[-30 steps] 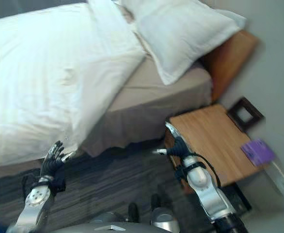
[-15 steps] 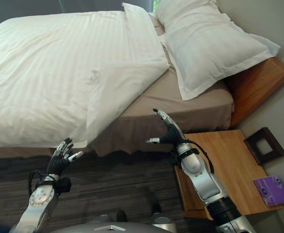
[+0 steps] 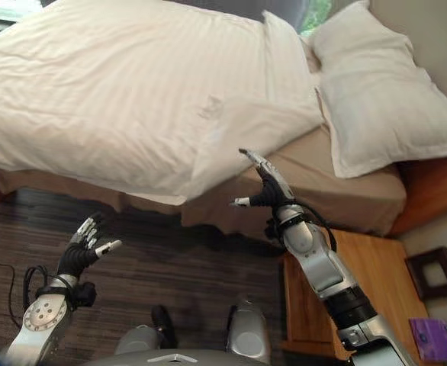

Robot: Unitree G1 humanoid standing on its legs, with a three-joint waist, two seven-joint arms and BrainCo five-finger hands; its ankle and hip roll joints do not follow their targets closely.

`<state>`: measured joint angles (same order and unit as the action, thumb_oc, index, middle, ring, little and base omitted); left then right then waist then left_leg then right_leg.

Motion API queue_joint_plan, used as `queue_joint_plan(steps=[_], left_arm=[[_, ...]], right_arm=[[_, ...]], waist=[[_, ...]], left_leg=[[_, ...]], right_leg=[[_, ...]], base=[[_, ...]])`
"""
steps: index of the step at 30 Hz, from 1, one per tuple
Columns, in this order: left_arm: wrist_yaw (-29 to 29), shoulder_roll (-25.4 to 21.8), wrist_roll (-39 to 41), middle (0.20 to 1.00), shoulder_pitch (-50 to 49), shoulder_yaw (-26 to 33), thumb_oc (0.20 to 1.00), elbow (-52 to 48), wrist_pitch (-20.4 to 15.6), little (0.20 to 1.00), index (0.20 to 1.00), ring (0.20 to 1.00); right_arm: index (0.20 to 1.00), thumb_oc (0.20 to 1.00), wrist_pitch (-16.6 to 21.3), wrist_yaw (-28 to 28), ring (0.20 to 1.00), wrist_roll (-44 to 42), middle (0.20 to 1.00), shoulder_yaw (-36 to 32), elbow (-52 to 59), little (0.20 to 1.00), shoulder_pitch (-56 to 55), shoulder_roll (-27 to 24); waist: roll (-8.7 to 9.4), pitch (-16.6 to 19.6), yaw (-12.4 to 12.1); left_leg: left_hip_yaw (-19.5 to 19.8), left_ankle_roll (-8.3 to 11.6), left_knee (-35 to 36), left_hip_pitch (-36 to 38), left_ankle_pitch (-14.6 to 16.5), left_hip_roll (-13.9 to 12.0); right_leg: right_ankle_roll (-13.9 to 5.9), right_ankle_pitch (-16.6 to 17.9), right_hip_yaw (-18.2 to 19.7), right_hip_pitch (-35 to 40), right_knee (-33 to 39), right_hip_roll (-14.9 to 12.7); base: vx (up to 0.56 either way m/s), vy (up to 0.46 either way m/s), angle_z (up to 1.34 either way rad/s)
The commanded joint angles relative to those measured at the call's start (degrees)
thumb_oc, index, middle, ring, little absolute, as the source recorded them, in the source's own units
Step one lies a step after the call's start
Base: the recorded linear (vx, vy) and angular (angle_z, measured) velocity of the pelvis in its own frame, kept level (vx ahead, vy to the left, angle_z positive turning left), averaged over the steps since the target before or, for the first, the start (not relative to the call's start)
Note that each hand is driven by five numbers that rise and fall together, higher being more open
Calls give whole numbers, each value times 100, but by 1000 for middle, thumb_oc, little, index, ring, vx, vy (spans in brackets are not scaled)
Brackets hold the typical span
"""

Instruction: Making the bed.

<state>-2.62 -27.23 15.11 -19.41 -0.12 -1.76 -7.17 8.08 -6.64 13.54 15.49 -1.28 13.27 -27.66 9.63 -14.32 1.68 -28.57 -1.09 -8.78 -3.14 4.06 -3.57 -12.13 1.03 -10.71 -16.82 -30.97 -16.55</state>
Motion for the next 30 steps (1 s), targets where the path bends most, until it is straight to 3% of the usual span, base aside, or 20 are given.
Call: queue_joint_plan(steps=[1,2,5,7,8,14,15,16,17,19,20,23,25,28,30], left_arm=[[102,26,185,1000,71,-137,1000,-175,-294,1000,1000,1000],[137,33,215,1000,72,-174,1000,14,-286,1000,1000,1000],[157,41,254,1000,71,-173,1000,186,-300,1000,1000,1000],[240,4,242,1000,95,-168,1000,224,-321,1000,1000,1000],[224,125,200,1000,96,-205,1000,359,-350,1000,1000,1000],[237,258,270,1000,229,-313,1000,664,-421,1000,1000,1000],[-5,180,453,1000,783,-262,1000,898,-320,1000,1000,1000],[-337,299,264,1000,1240,-605,1000,1075,-288,1000,1000,1000],[-286,282,130,1000,1312,-621,1000,1045,-301,1000,1000,1000],[-271,289,220,1000,1278,-570,1000,1038,-345,1000,1000,1000],[-289,387,357,1000,1263,-547,1000,1019,-355,1000,1000,1000],[-272,399,373,1000,1197,-497,1000,971,-324,1000,1000,1000],[-287,430,349,1000,1181,-480,1000,1009,-315,1000,1000,1000],[-351,472,317,1000,1150,-441,1000,1098,-301,1000,1000,1000],[-428,491,316,1000,1122,-399,1000,1161,-295,1000,1000,1000]], right_arm=[[1000,1000,109,-179,1000,-364,1000,-236,-23,1000,390,-316],[1000,1000,58,-172,1000,-488,1000,-189,-282,1000,464,-303],[1000,1000,9,-206,1000,-515,1000,-161,-497,1000,541,-346],[1000,1000,-42,-128,1000,-469,1000,-189,-587,1000,490,-421],[1000,1000,-100,-114,1000,-661,1000,-151,-928,1000,504,-483],[1000,1000,-67,-70,1000,-794,1000,-168,-989,1000,495,-771],[1000,1000,-91,14,1000,-918,1000,-121,-838,1000,532,-716],[1000,1000,-155,-113,1000,-879,1000,-10,-818,1000,473,-638],[1000,1000,-136,-225,1000,-681,1000,69,-826,1000,383,-689],[1000,1000,-88,-269,1000,-633,1000,95,-840,1000,382,-698],[1000,1000,-108,-283,1000,-576,1000,87,-736,1000,396,-718],[1000,1000,-86,-292,1000,-498,1000,38,-553,1000,336,-684],[1000,1000,-41,-308,1000,-471,1000,-4,-364,1000,274,-633],[1000,1000,8,-331,1000,-458,1000,8,-183,1000,259,-553],[1000,1000,34,-349,1000,-496,1000,61,-104,1000,303,-462]], waist=[[-403,49,158],[-375,50,153],[-372,23,105],[-239,87,124],[-306,117,139],[-545,112,272],[-610,179,469],[-607,130,524],[-652,51,482],[-657,19,473],[-609,-46,451],[-597,-91,430],[-566,-90,413],[-574,-103,320],[-557,-142,148]], left_leg=[[289,205,1304,968,27,-489],[317,316,1308,1043,66,-570],[286,400,1305,1191,157,-665],[250,473,1218,1282,237,-615],[210,595,1123,1337,224,-726],[106,814,799,1294,219,-1052],[62,907,653,1349,289,-1135],[54,955,426,1299,296,-1209],[146,1059,-71,1179,125,-1384],[216,1108,-298,1109,20,-1493],[192,1064,-485,991,-281,-1551],[275,964,-408,851,-156,-1408],[302,846,-215,718,94,-1225],[436,807,161,445,-10,-1047],[834,809,343,183,-162,-891]], right_leg=[[478,-667,-309,1224,2423,476],[396,-379,-243,1048,2811,353],[349,-217,-438,969,3024,207],[341,-72,-523,1082,3298,155],[366,118,-612,1228,3487,230],[518,-71,-605,1375,3547,497],[513,-214,-484,1445,3560,585],[582,-280,-483,1504,3559,644],[728,-430,-493,1658,3571,765],[816,-499,-516,1744,3573,836],[930,-526,-575,1842,3590,888],[934,-566,-598,1915,3585,889],[899,-586,-616,1955,3580,859],[838,-637,-574,2040,3589,869],[838,-724,-451,2146,3597,925]], base=[[529,-489,50],[409,-400,21],[235,-206,26],[294,-352,-10],[386,-478,-11],[179,-195,-17],[246,-133,-25],[301,-192,-17],[164,-196,-26],[124,-183,-31],[87,-155,-30],[101,-55,-4],[101,14,6],[108,57,21],[124,55,6]])
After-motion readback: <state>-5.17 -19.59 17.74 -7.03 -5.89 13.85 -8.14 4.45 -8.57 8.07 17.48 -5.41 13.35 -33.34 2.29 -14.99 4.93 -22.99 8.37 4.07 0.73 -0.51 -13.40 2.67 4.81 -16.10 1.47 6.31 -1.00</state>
